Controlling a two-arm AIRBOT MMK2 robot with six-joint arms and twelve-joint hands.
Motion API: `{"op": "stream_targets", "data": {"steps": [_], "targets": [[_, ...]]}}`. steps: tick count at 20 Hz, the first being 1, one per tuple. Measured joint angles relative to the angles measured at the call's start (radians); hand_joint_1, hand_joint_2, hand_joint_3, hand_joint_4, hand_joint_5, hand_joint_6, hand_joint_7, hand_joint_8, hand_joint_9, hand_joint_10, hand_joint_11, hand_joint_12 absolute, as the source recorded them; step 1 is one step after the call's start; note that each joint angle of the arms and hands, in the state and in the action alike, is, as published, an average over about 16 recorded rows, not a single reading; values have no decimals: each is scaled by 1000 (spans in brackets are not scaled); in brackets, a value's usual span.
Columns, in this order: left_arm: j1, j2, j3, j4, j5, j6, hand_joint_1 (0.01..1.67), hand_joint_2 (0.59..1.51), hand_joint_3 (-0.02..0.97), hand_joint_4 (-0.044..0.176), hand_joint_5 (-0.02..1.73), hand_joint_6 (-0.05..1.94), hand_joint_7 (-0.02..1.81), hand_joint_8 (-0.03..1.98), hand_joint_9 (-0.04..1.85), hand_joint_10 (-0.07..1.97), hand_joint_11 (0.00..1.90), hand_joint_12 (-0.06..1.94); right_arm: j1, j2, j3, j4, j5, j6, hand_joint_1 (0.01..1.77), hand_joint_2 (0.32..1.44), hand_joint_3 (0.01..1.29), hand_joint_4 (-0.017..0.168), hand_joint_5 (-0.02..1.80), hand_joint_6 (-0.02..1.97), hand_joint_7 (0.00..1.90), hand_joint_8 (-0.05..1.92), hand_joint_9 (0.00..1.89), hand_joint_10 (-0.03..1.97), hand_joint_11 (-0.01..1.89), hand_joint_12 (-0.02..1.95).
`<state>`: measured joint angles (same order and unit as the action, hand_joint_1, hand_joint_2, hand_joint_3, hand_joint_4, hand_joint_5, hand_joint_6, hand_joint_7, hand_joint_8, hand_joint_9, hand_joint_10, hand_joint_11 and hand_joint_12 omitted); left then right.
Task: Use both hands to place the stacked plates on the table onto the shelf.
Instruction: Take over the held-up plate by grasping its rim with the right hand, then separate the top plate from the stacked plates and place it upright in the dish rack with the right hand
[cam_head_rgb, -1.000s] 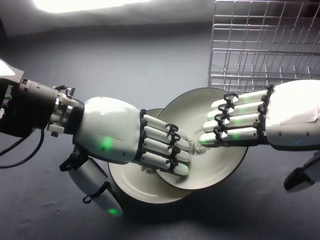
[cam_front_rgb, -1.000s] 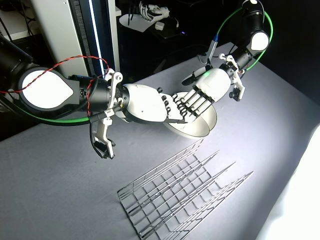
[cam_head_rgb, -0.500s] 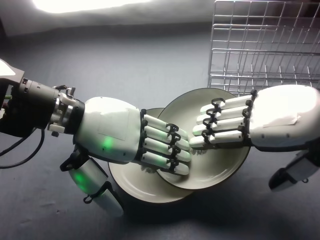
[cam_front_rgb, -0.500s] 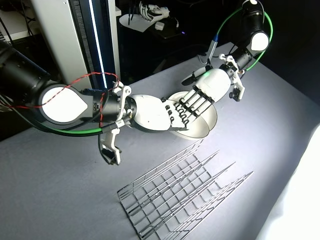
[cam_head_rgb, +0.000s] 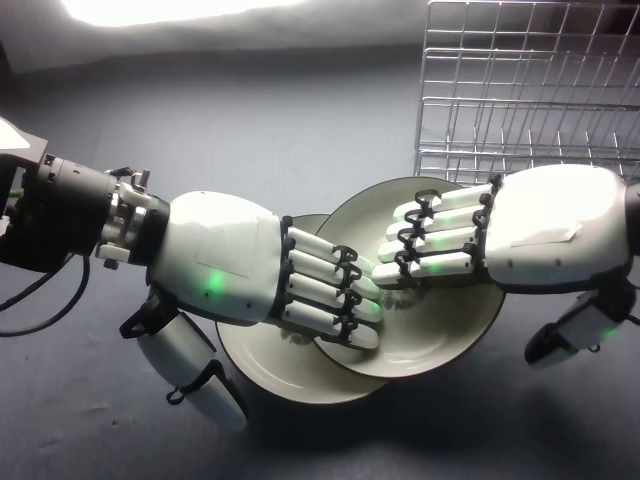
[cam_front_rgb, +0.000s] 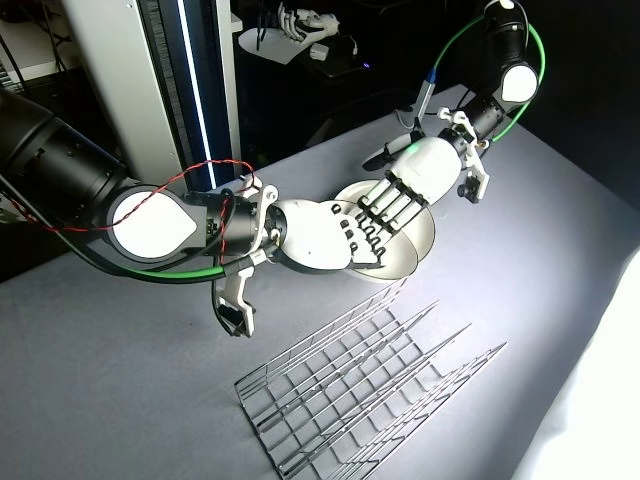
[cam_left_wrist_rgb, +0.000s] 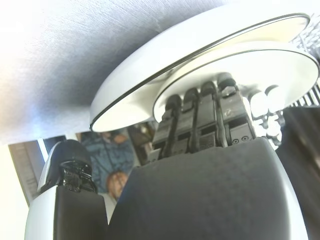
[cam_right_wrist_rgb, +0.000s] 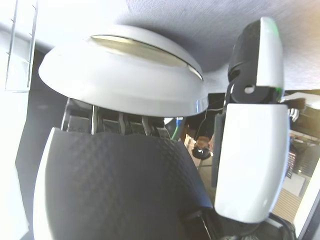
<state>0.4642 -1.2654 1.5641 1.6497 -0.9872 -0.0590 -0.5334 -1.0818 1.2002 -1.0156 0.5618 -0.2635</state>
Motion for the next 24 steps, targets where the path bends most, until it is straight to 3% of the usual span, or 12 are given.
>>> {"op": "stream_targets", "data": {"steps": [4, 10, 14, 19, 24], "targets": [[0, -2, 10, -8, -2, -4, 15, 1142, -2, 4, 6, 11, -10, -16, -12, -15, 15, -19, 11, -17, 15, 2, -2, 0, 1109, 916, 15, 3, 79, 24, 62, 13, 58, 10, 12, 255], [-2, -3, 24, -17, -4, -15, 15, 1140, -2, 6, 17, 14, -5, -11, -6, -10, 16, -11, 28, -34, 27, 10, 7, -1, 1167, 990, 15, 2, 324, 115, 303, 74, 283, 80, 121, 744], [-11, 3, 31, -26, -1, -27, 15, 1137, -2, 7, 40, 15, 17, -7, 9, -5, 17, -6, 32, -39, 28, 14, 23, -2, 1197, 1024, 15, 0, 506, 367, 493, 276, 466, 294, 286, 1075], [-27, 34, 33, -37, 4, -42, 15, 1133, -2, 5, 47, 14, 26, -4, 19, 1, 18, -2, 41, -40, 25, 16, 43, -3, 1232, 1032, 15, 3, 698, 726, 707, 546, 675, 620, 509, 1342], [-49, 97, 21, -47, 6, -55, 15, 1133, -2, 2, 47, 16, 35, -1, 26, 5, 18, -2, 63, -28, 6, 12, 53, -3, 1253, 1023, 14, 3, 769, 1038, 804, 809, 782, 958, 683, 1402]]}}
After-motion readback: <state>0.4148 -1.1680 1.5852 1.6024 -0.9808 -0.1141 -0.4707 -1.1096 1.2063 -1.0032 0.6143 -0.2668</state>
